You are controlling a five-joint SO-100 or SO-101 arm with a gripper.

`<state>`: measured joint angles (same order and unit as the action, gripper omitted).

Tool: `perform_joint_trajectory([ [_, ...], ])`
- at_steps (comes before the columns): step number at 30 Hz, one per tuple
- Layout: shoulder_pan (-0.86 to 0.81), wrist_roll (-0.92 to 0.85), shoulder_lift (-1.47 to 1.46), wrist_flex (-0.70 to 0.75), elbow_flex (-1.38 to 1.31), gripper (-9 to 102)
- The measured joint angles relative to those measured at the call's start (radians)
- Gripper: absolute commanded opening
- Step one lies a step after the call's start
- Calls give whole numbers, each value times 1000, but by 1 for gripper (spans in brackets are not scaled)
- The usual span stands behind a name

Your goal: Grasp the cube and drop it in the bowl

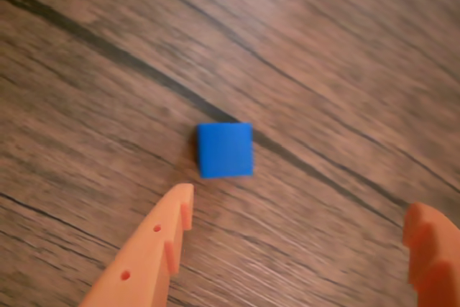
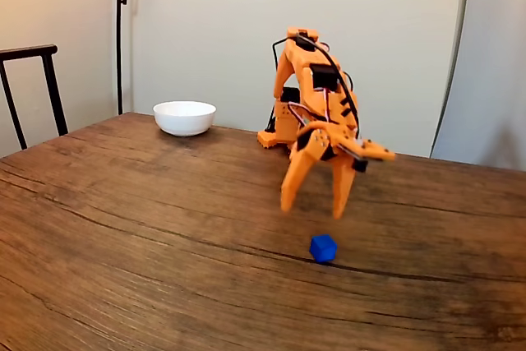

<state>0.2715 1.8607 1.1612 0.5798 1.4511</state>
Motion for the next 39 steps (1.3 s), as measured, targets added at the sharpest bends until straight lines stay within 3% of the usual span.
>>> perform_joint_trajectory([
  [11, 18, -74, -104, -118, 0, 40],
  [39, 26, -115, -189, -198, -9, 38],
])
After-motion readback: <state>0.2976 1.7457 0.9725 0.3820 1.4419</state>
